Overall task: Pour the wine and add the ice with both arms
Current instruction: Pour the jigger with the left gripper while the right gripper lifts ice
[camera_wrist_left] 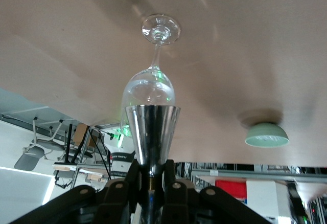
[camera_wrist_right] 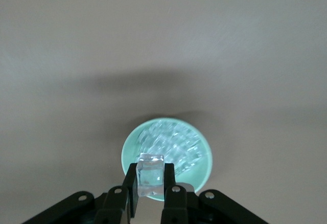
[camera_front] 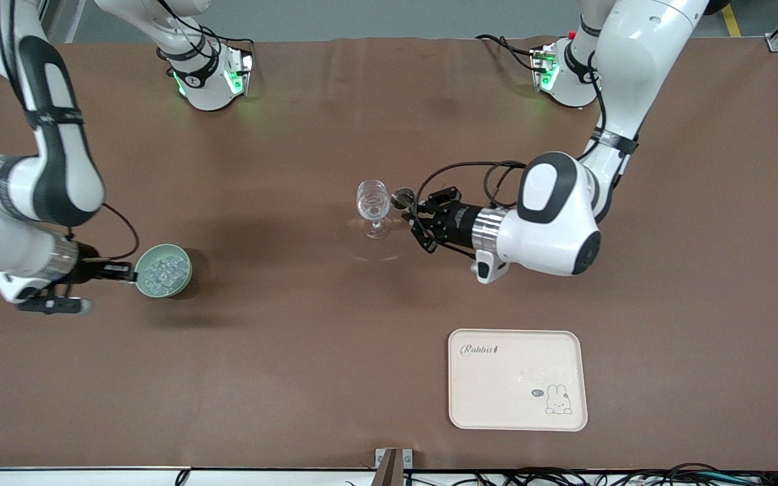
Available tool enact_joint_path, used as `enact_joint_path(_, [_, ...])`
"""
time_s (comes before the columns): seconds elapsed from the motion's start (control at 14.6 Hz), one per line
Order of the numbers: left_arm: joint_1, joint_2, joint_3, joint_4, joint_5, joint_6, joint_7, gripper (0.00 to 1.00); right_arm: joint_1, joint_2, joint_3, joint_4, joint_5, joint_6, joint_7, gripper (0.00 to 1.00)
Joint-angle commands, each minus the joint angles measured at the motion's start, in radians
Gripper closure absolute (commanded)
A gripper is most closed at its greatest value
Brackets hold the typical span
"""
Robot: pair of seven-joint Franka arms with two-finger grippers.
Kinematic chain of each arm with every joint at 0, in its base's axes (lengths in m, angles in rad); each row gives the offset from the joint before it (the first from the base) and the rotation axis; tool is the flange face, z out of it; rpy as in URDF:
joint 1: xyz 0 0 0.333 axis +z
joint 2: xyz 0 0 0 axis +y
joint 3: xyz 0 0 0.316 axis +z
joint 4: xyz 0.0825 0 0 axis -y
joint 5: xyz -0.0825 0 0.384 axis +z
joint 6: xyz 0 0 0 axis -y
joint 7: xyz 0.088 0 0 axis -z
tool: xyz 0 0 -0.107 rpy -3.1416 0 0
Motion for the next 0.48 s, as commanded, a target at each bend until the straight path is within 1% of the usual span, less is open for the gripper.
enact_joint_path(0.0, [-0.037,-0.038,0.006,-0.024,0.101,0.033,-0.111,0.99,-0.012,-0.066,-0.037,0.074,-0.010,-0.071,-0.017,0.99])
enact_joint_path(0.14, [-0.078,-0.038,0.007,-0.022,0.135,0.058,-0.165,0.99,-0.022,-0.097,-0.039,0.154,-0.097,-0.149,-0.009,1.00])
enact_joint_path(0.21, [-0.095,-0.038,0.011,-0.024,0.145,0.073,-0.185,0.99,-0.033,-0.108,-0.034,0.191,-0.122,-0.195,-0.008,1.00])
enact_joint_path(0.27, [-0.104,-0.040,0.011,-0.024,0.166,0.097,-0.224,1.00,-0.041,-0.125,-0.033,0.234,-0.124,-0.252,-0.006,0.99])
enact_joint_path(0.41, [-0.115,-0.040,0.006,-0.019,0.236,0.116,-0.297,1.00,-0.042,-0.181,-0.026,0.268,-0.124,-0.344,0.006,1.00])
